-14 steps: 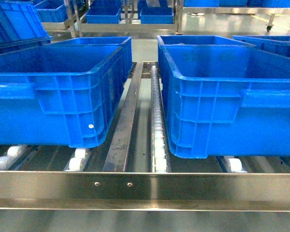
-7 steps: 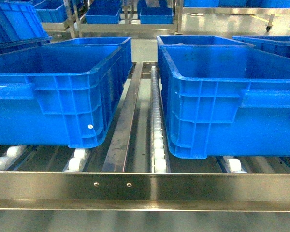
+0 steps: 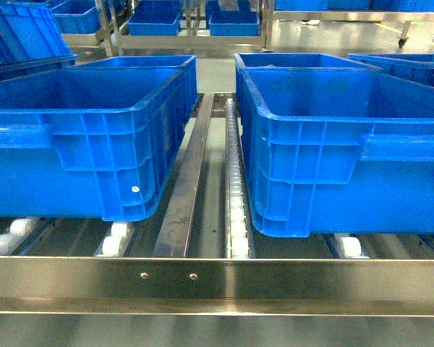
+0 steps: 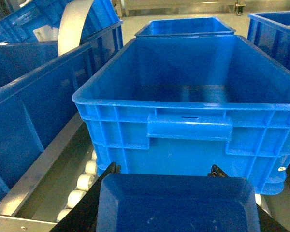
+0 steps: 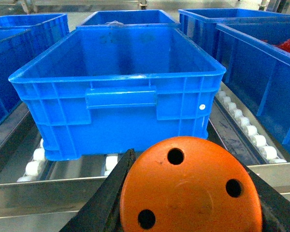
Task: Sort blue parts and orange caps into right shelf containers
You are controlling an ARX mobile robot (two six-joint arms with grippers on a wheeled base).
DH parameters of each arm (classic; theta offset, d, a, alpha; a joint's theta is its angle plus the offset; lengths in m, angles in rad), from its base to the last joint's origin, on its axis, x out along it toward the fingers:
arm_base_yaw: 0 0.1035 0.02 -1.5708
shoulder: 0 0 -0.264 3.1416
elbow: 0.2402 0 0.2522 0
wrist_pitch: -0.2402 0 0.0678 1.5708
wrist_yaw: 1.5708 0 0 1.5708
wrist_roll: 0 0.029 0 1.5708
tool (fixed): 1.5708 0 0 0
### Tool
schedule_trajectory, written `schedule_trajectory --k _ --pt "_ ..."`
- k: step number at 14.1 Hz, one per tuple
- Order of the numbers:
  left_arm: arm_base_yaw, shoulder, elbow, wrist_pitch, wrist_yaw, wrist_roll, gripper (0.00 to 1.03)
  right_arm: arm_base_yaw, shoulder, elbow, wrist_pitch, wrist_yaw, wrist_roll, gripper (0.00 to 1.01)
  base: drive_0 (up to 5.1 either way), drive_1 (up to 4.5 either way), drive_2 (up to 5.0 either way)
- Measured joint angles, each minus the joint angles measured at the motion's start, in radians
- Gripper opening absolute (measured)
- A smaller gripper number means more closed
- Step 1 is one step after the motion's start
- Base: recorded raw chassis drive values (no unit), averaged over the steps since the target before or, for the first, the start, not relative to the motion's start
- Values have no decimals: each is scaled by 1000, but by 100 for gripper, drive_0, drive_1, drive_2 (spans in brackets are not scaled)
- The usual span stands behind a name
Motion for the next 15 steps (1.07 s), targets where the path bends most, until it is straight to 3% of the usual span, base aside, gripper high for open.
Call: schedule_trajectory --k 8,9,11,12,14,15 --pt "0 0 0 0 0 0 44 0 0 0 0 0 0 43 0 0 0" --pt "0 0 0 0 0 0 44 -5 -3 0 -8 -20 -8 43 0 0 0" --pt "0 0 0 0 0 0 44 -95 44 23 -5 -280 -122 43 0 0 0" --pt "0 0 0 0 0 0 44 -136 148 56 90 -355 -132 43 0 0 0" --pt "0 0 0 0 0 0 44 -211 488 215 376 -370 -139 43 0 0 0" --pt "0 0 0 0 0 0 44 -227 681 362 472 -343 -139 43 0 0 0"
